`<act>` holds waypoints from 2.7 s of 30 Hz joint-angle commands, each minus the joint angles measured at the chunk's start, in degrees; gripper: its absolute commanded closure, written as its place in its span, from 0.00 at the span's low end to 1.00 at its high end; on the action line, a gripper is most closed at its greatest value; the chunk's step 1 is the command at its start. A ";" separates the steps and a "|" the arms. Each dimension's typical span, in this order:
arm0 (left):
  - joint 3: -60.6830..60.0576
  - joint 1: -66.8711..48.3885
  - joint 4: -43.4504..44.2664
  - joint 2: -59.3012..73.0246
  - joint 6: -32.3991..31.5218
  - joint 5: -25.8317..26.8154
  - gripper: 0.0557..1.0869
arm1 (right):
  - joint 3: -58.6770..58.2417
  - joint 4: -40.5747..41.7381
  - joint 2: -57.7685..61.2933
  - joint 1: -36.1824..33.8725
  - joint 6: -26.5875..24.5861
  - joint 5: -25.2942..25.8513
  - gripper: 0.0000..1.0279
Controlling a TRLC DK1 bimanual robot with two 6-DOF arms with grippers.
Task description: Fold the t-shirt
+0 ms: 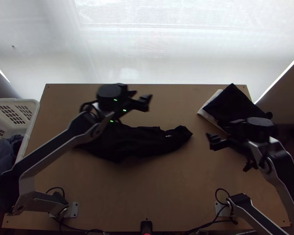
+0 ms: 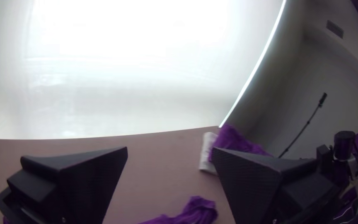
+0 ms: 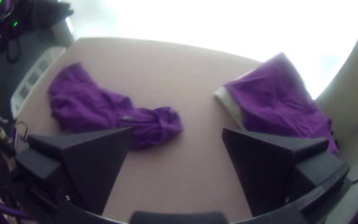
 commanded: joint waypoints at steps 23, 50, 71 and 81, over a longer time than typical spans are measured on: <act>-23.04 26.39 3.92 -17.93 2.60 -2.31 0.04 | 43.02 7.55 62.48 41.22 -13.46 4.63 0.07; -22.25 28.86 5.42 -13.71 2.60 -3.19 0.04 | 52.42 -2.82 74.17 27.60 -9.59 -12.42 0.14; -22.25 30.00 7.26 -12.48 2.95 -3.19 0.04 | 63.06 -8.62 80.59 27.51 -9.24 -12.77 0.32; -22.25 30.53 7.70 -11.25 2.86 -3.10 0.04 | 60.95 -10.82 80.15 28.92 -8.63 -12.94 0.33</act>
